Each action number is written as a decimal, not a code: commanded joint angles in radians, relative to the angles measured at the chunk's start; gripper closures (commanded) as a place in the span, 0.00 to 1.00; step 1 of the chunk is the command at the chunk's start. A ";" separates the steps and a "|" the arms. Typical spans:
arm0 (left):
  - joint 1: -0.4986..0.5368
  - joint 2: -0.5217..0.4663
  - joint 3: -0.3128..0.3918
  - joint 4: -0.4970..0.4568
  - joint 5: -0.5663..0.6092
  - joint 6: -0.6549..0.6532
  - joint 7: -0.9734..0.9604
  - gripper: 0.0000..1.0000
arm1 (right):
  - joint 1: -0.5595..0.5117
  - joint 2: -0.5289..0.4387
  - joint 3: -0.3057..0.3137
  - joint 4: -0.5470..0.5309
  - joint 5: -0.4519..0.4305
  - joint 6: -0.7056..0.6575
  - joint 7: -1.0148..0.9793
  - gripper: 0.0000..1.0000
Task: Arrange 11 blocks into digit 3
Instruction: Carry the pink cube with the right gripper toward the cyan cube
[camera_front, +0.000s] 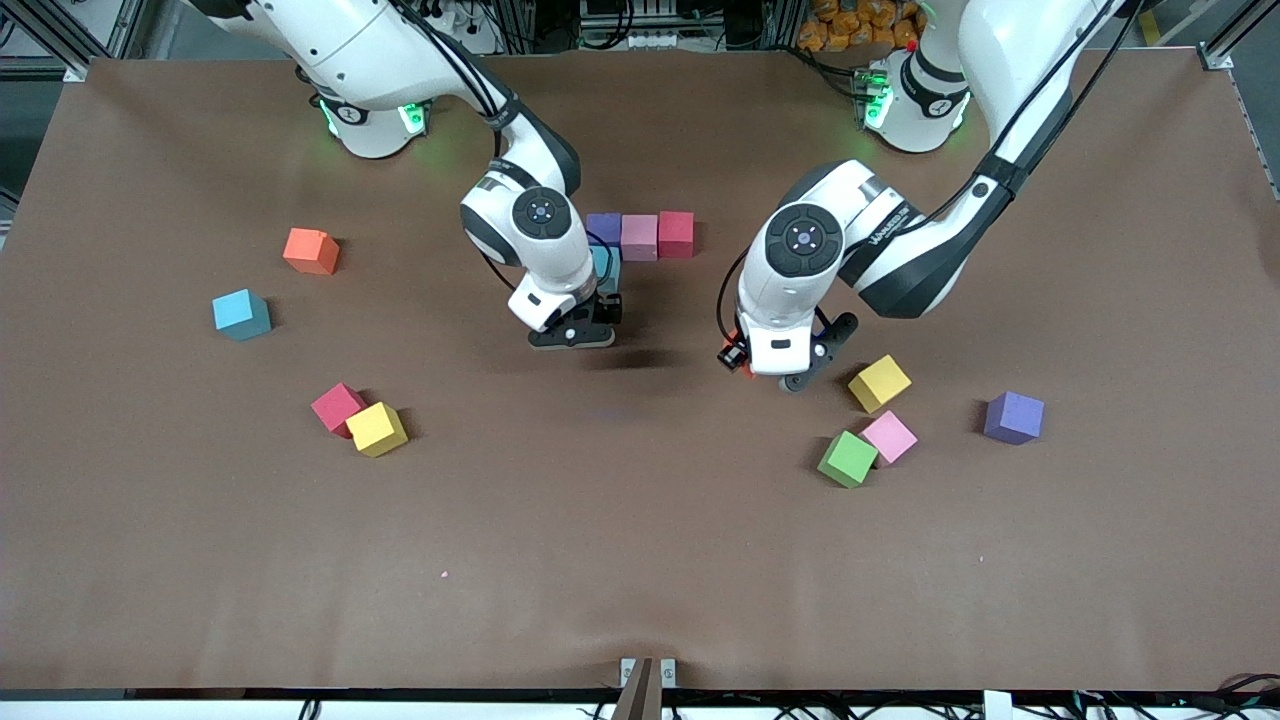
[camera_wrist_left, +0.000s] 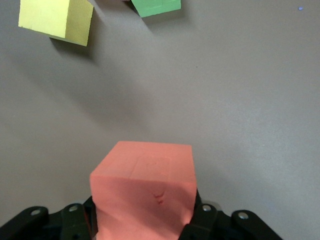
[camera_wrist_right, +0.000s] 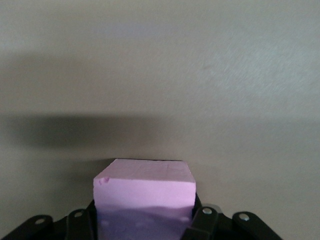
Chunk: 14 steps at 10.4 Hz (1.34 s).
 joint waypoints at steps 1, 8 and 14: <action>-0.001 -0.005 -0.002 0.005 0.005 -0.017 0.000 0.97 | 0.012 -0.002 -0.002 -0.005 -0.018 -0.004 0.053 0.73; 0.008 -0.010 -0.002 0.008 0.011 -0.052 0.005 0.96 | 0.012 -0.004 0.003 -0.008 -0.020 -0.033 0.076 0.72; 0.008 -0.010 -0.002 0.007 0.011 -0.055 0.003 0.96 | 0.011 -0.019 0.020 -0.019 -0.020 -0.037 0.077 0.72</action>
